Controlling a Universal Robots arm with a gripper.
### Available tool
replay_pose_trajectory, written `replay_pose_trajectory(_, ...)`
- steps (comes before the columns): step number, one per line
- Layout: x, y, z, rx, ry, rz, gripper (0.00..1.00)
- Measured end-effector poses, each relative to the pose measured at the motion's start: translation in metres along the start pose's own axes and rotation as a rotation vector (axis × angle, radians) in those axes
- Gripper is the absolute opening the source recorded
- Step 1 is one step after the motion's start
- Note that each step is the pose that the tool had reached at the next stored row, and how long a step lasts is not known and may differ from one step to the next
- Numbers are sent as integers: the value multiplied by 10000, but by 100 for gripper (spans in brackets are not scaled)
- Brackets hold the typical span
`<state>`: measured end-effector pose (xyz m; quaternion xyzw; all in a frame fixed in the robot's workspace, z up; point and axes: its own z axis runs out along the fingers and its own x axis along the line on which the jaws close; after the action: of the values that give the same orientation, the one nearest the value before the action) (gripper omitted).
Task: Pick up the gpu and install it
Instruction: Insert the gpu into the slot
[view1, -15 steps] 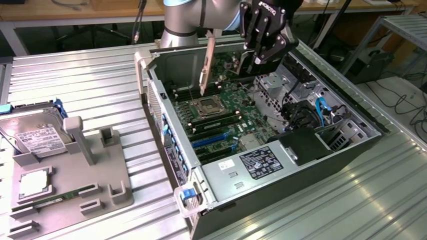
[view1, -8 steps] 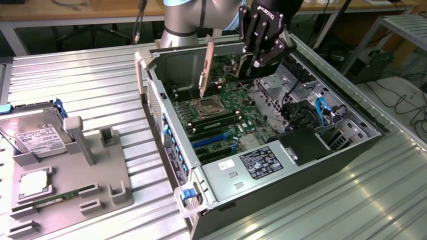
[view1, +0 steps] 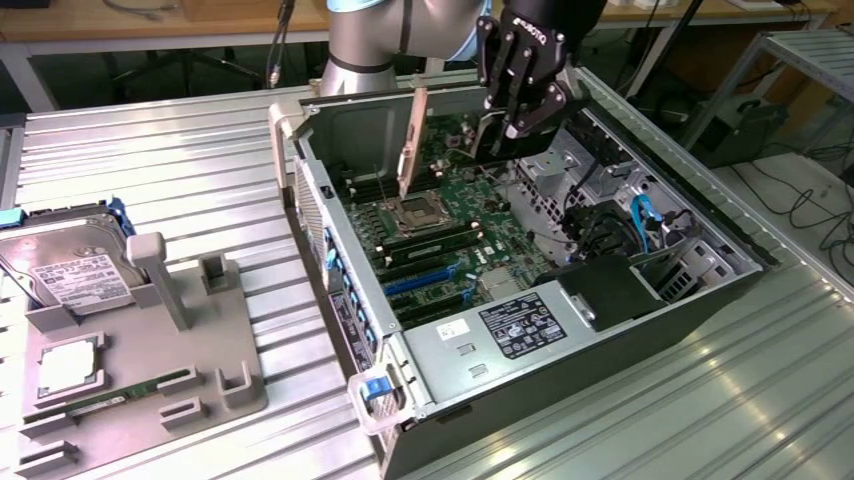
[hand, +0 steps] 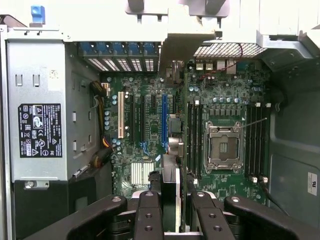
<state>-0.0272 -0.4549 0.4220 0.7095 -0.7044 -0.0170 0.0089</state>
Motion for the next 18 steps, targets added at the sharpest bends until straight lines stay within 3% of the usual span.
replay_pose_trajectory(18, 1, -3, 73, -2, 1, 1, 27)
